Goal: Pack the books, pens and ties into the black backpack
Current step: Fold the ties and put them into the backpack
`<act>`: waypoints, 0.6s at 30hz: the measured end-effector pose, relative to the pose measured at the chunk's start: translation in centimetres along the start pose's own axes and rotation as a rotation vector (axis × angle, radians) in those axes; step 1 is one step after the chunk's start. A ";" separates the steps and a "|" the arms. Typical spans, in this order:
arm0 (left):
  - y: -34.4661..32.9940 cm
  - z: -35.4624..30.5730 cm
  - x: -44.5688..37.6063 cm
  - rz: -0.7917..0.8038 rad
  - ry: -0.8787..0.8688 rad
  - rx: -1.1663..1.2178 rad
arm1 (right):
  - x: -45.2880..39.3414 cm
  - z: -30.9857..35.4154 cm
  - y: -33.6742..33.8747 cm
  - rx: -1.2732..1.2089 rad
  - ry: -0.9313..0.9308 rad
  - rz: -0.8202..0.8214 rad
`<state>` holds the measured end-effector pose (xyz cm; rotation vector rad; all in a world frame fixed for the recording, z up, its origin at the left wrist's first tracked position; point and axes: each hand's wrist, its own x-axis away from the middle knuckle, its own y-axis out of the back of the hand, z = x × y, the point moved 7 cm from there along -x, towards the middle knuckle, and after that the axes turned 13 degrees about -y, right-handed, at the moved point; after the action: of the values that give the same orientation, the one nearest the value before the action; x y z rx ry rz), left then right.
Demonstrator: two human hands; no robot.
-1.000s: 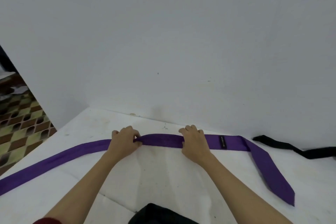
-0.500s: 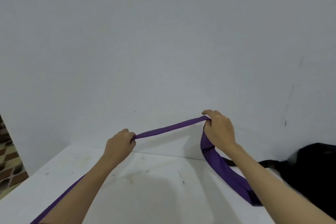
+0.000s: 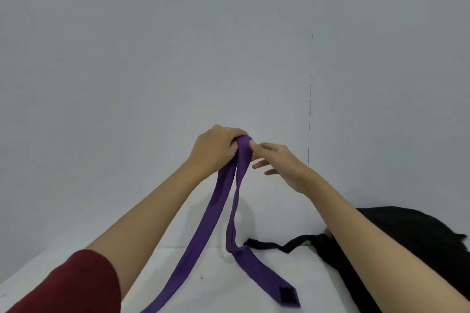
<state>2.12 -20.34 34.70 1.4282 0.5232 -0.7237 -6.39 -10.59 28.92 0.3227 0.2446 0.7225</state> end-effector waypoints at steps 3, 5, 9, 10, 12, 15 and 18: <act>1.0 -3.0 -1.9 -0.060 0.025 0.058 | 2.2 2.3 3.3 -0.092 0.067 -0.029; 1.0 -3.9 -2.7 -0.051 0.060 0.118 | 3.1 3.5 4.9 -0.160 0.099 -0.001; -1.7 -5.4 -3.4 0.119 0.135 0.444 | 4.5 5.3 8.1 -0.315 0.149 0.009; -2.8 -5.9 -3.1 0.187 0.156 0.552 | 4.9 5.5 8.7 -0.371 0.157 0.014; -4.5 -6.7 -2.5 0.254 0.198 0.709 | 5.7 5.9 9.7 -0.445 0.161 0.019; -5.9 -7.2 -2.3 0.193 0.264 0.788 | 6.4 5.8 10.9 -0.445 0.144 0.001; -5.2 -6.2 -2.5 0.019 0.332 0.727 | 6.7 5.4 11.5 -0.434 0.090 -0.021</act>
<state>-2.80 -13.81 32.30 2.2539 0.5213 -0.6951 -6.73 1.02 37.41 -0.1255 0.1702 0.7493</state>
